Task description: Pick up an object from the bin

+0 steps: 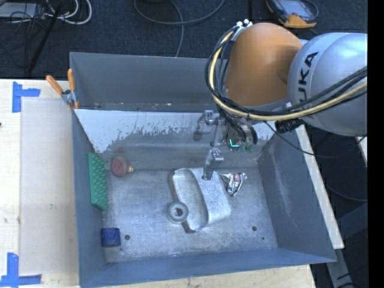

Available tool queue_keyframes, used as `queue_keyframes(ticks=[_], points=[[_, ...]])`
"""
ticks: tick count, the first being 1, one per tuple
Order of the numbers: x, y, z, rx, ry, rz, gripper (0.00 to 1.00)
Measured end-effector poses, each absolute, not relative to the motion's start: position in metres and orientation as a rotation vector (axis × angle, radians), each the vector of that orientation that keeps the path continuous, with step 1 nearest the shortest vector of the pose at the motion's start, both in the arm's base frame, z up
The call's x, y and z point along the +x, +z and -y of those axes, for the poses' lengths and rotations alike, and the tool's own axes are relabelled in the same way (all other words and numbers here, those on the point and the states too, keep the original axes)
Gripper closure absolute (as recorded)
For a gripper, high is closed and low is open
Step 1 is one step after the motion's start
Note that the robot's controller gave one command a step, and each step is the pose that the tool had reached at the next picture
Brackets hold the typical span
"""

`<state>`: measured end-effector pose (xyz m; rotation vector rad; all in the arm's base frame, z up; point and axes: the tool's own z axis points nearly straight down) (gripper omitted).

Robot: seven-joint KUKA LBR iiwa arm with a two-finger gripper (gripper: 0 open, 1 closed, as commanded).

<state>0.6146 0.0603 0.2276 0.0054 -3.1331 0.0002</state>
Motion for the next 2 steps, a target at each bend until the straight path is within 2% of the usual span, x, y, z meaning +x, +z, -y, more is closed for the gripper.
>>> queue_keyframes(ticks=[1, 2], points=[[0.599, 0.108, -0.021, -0.187, -0.008, 3.144, 0.00], [0.548, 0.101, -0.042, 0.037, -0.001, 3.183, 0.00]])
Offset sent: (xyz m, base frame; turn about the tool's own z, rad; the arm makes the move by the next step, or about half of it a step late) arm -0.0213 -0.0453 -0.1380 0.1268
